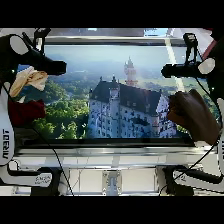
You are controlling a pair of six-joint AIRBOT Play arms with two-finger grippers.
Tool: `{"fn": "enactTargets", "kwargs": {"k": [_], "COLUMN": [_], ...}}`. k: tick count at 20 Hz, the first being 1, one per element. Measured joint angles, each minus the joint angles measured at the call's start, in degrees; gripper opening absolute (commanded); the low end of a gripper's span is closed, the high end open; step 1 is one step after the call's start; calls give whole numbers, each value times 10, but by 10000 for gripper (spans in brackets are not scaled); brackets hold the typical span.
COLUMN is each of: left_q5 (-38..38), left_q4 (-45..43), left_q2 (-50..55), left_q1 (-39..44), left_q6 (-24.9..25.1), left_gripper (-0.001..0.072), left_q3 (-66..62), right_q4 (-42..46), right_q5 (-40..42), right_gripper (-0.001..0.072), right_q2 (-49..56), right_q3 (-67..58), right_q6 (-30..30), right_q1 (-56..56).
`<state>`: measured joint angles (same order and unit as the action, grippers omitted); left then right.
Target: Fold the shirts.
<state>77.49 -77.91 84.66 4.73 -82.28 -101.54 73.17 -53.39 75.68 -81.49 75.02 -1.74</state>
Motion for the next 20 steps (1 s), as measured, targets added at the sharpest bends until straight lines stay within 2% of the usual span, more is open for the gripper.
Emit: {"fn": "enactTargets", "kwargs": {"k": [4,5,6,7,10,12,13,14,17,20], "left_q5": [-8,-12,-18,-23,-31,-19,-8,1,14,3], "left_q4": [-6,-20,-49,-90,-250,-311,-325,-332,-330,-329], "left_q2": [2,2,2,2,10,23,29,36,57,80], "left_q1": [0,0,0,-1,-21,-57,-79,-104,-170,-214], "left_q6": [4,12,13,13,-34,-74,-91,-105,-138,-157], "left_gripper": [34,228,391,424,424,437,538,570,571,608], "left_q3": [0,0,0,0,0,4,10,21,59,85], "right_q4": [0,0,0,0,2,20,30,43,92,127], "right_q5": [0,0,0,0,1,14,24,34,89,163], "right_gripper": [387,387,387,387,387,387,387,387,387,387], "right_q2": [0,0,0,0,0,0,0,0,0,0], "right_q3": [0,0,0,0,0,0,0,0,0,0], "right_q6": [0,0,0,0,-3,-32,-48,-61,-103,-126], "right_q1": [0,0,0,0,0,0,0,0,0,0]}}
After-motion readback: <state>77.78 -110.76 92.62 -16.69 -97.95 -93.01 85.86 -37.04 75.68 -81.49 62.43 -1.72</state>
